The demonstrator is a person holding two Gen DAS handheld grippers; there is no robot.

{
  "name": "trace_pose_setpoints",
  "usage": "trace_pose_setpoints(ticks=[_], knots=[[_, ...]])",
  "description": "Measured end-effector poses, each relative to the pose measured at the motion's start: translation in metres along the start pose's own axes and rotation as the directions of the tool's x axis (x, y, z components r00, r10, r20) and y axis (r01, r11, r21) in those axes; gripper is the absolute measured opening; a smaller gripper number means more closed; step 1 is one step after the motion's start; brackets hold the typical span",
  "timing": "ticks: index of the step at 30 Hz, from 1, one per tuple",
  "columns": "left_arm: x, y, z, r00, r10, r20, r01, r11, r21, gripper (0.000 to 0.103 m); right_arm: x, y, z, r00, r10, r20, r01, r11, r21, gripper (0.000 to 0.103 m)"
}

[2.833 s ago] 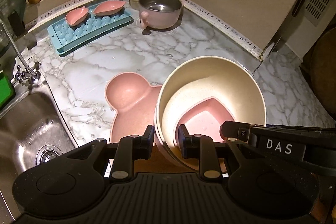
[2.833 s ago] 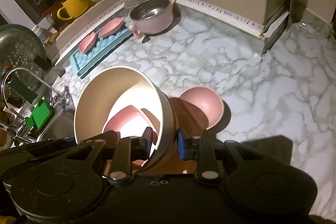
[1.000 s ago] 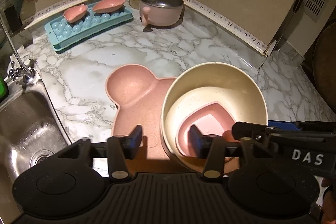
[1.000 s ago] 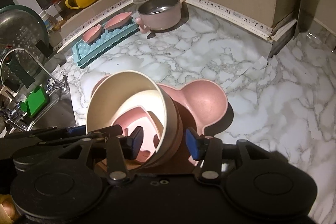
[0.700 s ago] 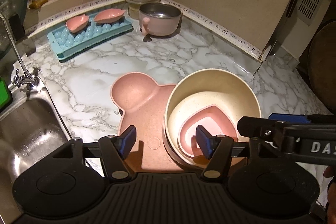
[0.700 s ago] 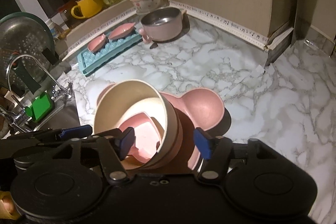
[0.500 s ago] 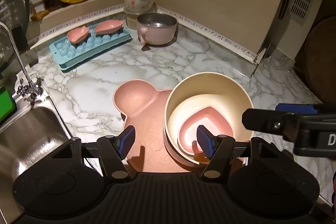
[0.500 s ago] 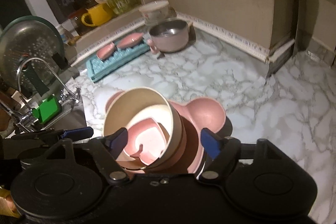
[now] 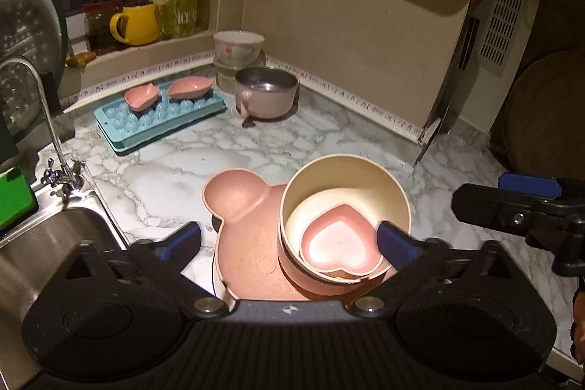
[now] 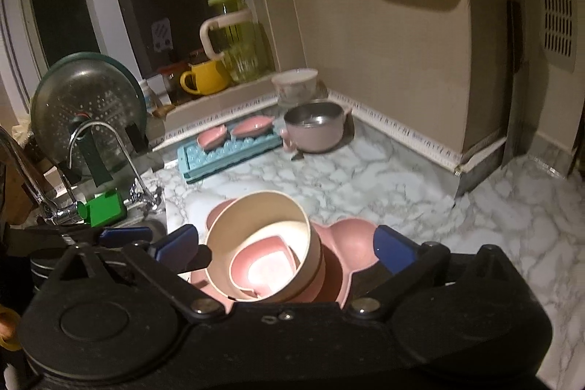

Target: Organize plates and bowls

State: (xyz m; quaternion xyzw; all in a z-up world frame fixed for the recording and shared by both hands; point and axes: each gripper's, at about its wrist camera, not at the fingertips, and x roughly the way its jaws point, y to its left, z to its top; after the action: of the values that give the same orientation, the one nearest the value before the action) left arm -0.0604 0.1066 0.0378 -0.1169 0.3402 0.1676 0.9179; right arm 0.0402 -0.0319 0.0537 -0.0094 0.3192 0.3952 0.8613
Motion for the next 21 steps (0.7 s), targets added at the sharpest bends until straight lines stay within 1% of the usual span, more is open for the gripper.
trace_pose_setpoints(ticks=[6, 8, 13, 18, 21], knots=[[-0.010, 0.000, -0.007, 1.000, 0.000, 0.012, 0.000, 1.000, -0.007, 0.103, -0.015, -0.009, -0.008, 0.998, 0.010, 0.054, -0.011, 1.000, 0.024, 0.103], [-0.011, 0.001, -0.009, 1.000, -0.003, 0.005, 0.003, 1.000, -0.013, 0.103, -0.019, -0.009, -0.013, 0.997, 0.014, 0.072, -0.017, 0.999, 0.036, 0.103], [-0.016, 0.000, -0.017, 1.000, 0.002, -0.004, -0.002, 1.000, -0.017, 0.103, -0.028, -0.004, -0.025, 0.994, 0.030, 0.106, -0.028, 0.999, -0.015, 0.103], [-0.022, -0.003, -0.023, 1.000, 0.002, -0.005, -0.002, 1.000, -0.030, 0.103, -0.034, -0.001, -0.035, 0.994, 0.026, 0.108, -0.025, 1.000, -0.011, 0.103], [-0.026, -0.006, -0.025, 1.000, 0.009, 0.005, -0.009, 1.000, -0.024, 0.103, -0.037, 0.000, -0.040, 0.993, 0.004, 0.120, -0.004, 1.000, -0.003, 0.103]])
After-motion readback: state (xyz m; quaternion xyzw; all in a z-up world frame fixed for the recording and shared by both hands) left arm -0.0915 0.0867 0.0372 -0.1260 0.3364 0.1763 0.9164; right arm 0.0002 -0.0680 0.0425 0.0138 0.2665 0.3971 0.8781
